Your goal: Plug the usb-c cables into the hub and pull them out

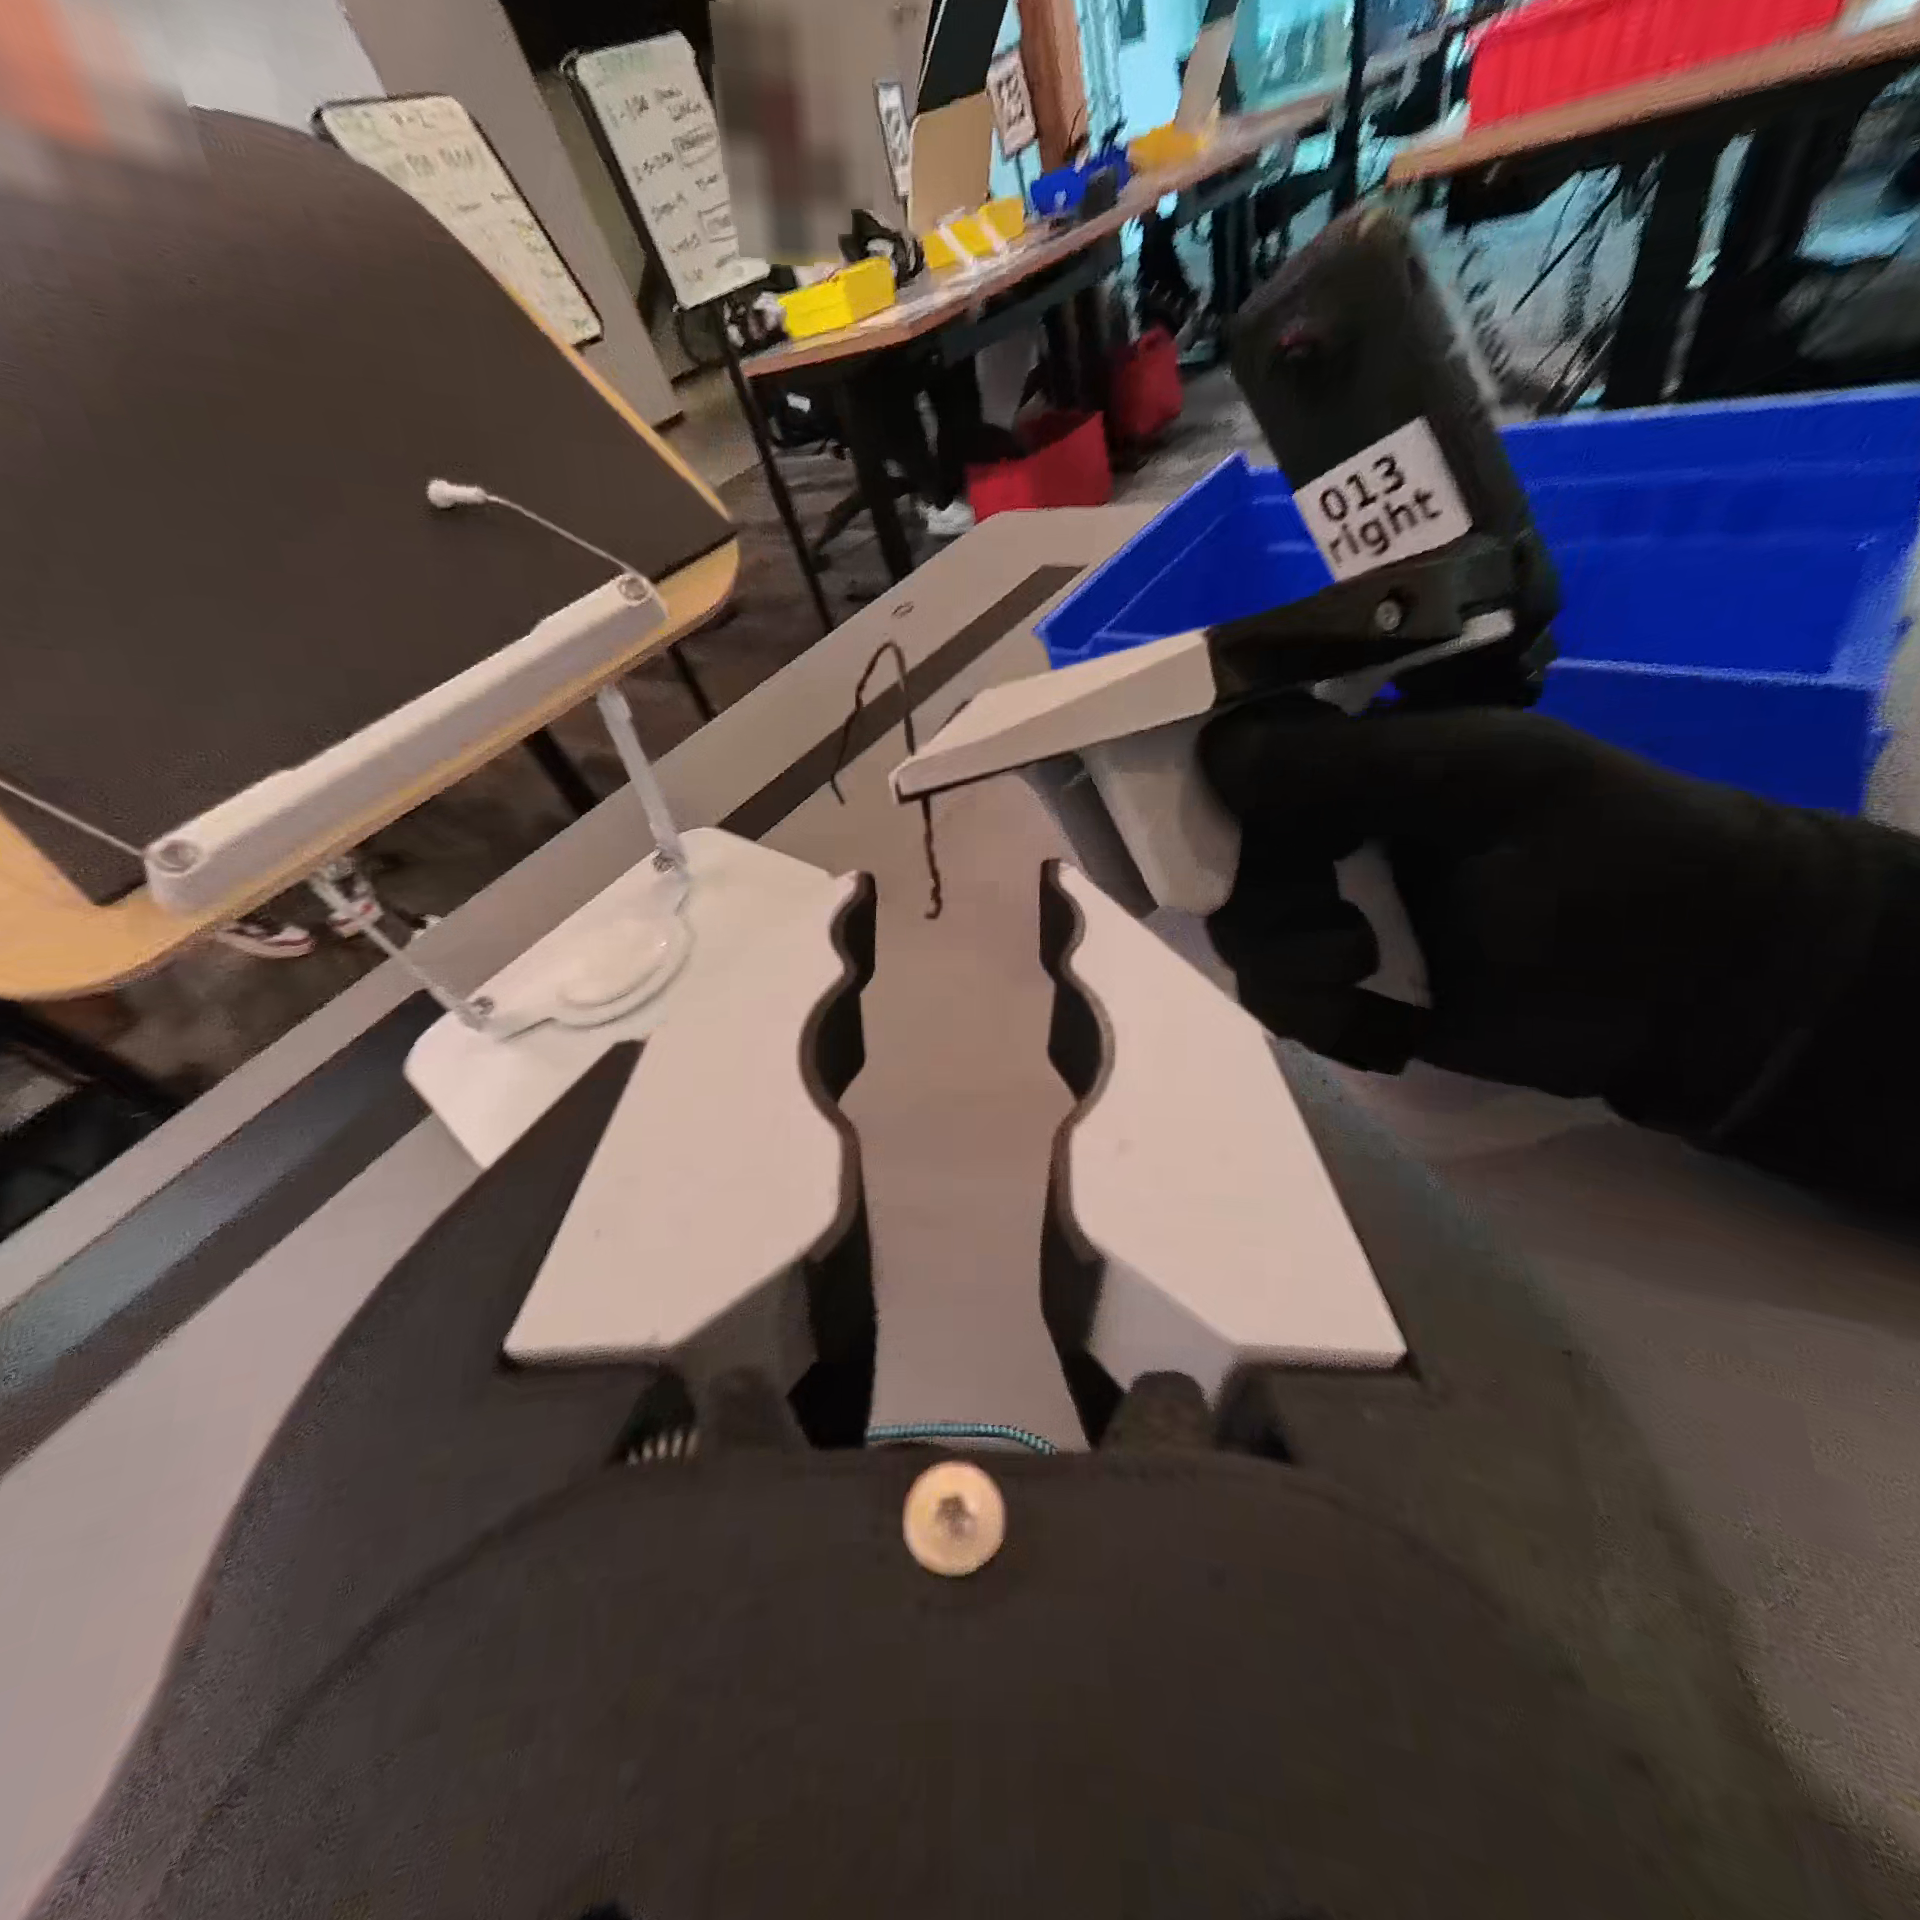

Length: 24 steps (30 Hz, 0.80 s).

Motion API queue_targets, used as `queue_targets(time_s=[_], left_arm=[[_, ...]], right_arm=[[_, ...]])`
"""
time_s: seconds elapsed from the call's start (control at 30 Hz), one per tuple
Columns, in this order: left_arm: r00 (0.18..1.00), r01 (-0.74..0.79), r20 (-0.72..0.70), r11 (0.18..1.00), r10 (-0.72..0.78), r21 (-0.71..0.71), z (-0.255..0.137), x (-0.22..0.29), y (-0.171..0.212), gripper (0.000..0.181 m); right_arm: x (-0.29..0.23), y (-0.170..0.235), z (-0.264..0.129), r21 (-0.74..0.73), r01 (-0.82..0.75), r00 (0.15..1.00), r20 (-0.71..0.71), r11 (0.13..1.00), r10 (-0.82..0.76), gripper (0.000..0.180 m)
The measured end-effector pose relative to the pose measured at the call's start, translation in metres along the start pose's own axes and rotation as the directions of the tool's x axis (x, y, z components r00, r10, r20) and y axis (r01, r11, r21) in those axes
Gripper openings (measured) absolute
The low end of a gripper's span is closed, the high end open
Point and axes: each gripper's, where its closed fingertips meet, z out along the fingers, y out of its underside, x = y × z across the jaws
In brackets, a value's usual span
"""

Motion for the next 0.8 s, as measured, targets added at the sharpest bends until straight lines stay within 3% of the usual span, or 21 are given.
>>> queue_targets(time_s=[0.23, 0.3, 0.43, 0.53, 0.6, 0.73, 0.8], left_arm=[[0.979, -0.151, 0.112, 0.977, 0.169, -0.151, 0.019, -0.006, 0.01, 0.015], [0.979, -0.155, 0.104, 0.972, 0.175, -0.174, 0.023, -0.007, 0.014, 0.001], [0.986, -0.131, 0.079, 0.98, 0.144, -0.147, 0.019, -0.007, 0.012, 0.0], [1.0, -0.011, 0.003, 0.994, 0.011, -0.11, 0.015, -0.007, 0.012, 0.0], [0.987, 0.133, -0.091, 0.99, -0.136, -0.041, 0.009, -0.009, 0.004, 0.0], [0.84, 0.431, -0.36, 0.902, -0.405, -0.009, -0.005, -0.01, -0.008, 0.0], [0.773, 0.506, -0.424, 0.862, -0.472, -0.037, -0.009, -0.011, -0.007, 0.0]], right_arm=[[-0.001, 0.001, 0.001, -0.025, 0.054, 0.998, -0.033, 0.998, -0.054, 0.0], [-0.002, 0.002, 0.002, -0.029, 0.051, 0.998, -0.029, 0.998, -0.052, 0.0], [-0.004, 0.001, 0.002, -0.032, 0.065, 0.998, -0.023, 0.997, -0.066, 0.0], [-0.008, 0.003, 0.005, -0.044, 0.095, 0.995, 0.0, 0.995, -0.095, 0.001], [-0.007, 0.006, 0.007, -0.066, 0.08, 0.997, 0.012, 0.995, -0.079, 0.029], [0.002, 0.003, 0.003, -0.059, 0.101, 0.994, -0.033, 0.993, -0.103, 0.033], [0.009, 0.002, 0.001, -0.08, 0.164, 0.98, -0.098, 0.983, -0.172, 0.036]])
